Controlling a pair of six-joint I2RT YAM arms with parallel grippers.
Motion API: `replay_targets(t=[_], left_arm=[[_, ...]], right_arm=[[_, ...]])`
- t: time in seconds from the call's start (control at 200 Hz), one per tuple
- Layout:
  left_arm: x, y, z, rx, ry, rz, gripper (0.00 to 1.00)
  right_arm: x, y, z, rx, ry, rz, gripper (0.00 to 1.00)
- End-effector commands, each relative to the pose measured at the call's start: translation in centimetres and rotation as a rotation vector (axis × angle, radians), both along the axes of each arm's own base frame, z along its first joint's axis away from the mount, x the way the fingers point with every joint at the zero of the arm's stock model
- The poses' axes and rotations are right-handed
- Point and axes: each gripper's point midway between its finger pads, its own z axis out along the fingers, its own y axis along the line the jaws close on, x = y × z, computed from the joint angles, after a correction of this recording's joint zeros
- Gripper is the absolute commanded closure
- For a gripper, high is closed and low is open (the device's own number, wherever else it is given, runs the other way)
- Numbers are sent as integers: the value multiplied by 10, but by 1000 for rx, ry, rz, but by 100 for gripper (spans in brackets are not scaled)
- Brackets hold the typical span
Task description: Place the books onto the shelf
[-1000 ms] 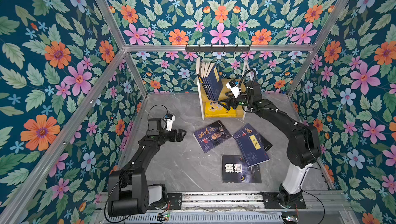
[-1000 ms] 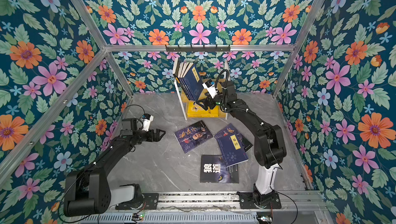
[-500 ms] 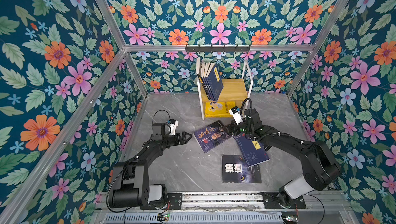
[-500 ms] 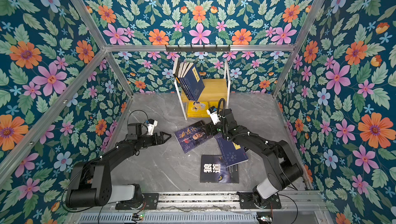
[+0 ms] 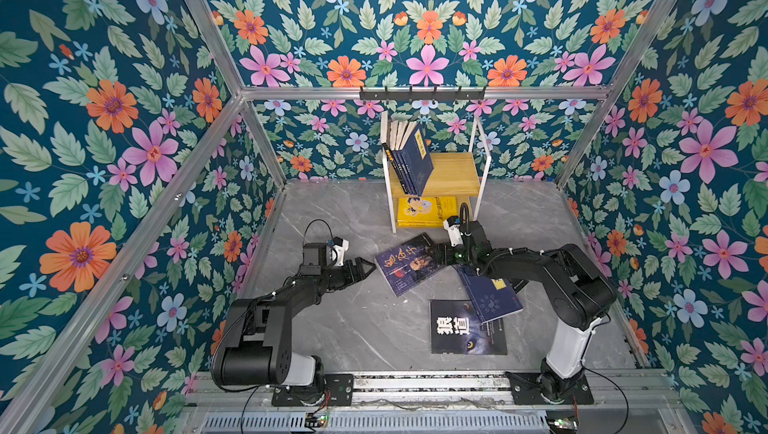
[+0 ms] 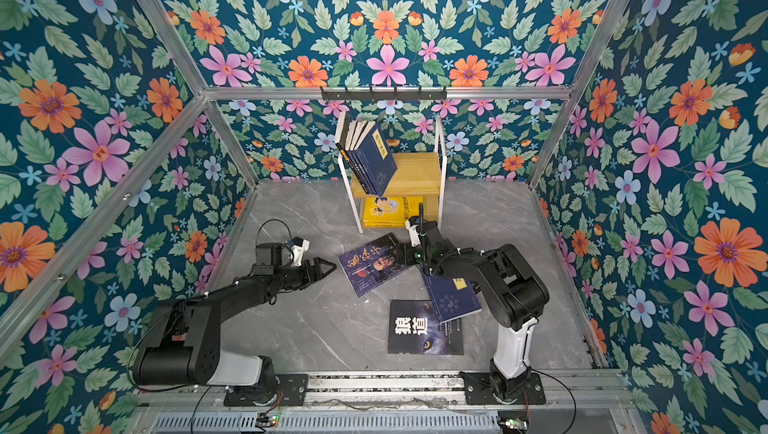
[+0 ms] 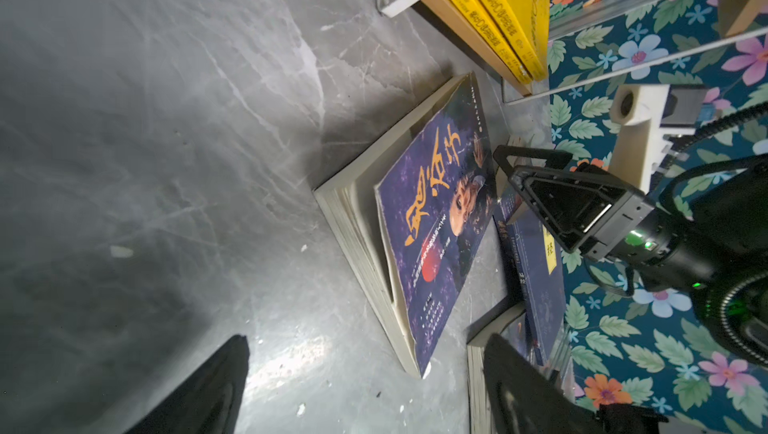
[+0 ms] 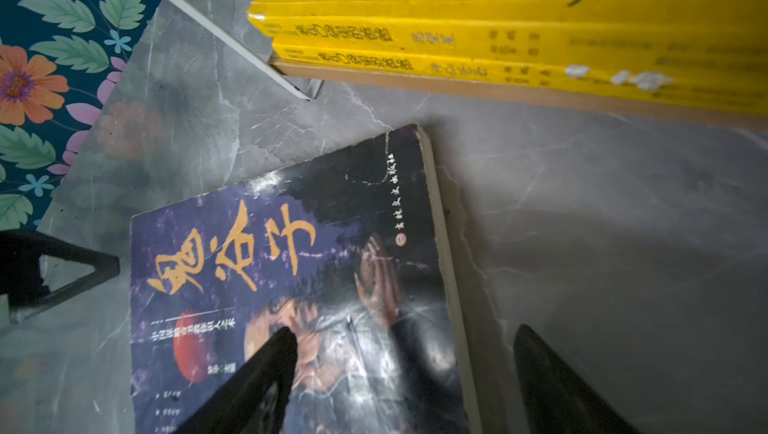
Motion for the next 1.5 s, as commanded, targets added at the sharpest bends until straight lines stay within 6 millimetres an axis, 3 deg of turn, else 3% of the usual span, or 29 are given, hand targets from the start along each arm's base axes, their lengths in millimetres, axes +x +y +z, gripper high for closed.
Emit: replay_targets(t=[0.0,0.205,0.52,0.825,1.15,1.315,1.495], left_arm=[[5,-5,2,-20,0,14,13],[1,-14,-13,-23,58,0,14],[4,-20,-30,4,138,-11,19],[9,-19,-18,0,119,6,44],[11,-18,-2,8,67,6,69],[11,-17,-1,20,70,2,73],[13,-18,6,24,56,-14,97]], right_arm=[[6,6,-2,50,21,-27,22],[-11,23,-11,66,64,15,24],[-37,39,-9,48,69,16,24],[-53,52,-20,7,88,11,25],[-51,48,-27,-11,90,-15,25],[-52,46,-23,-6,79,-19,25],[-55,41,-10,-22,48,-9,25]])
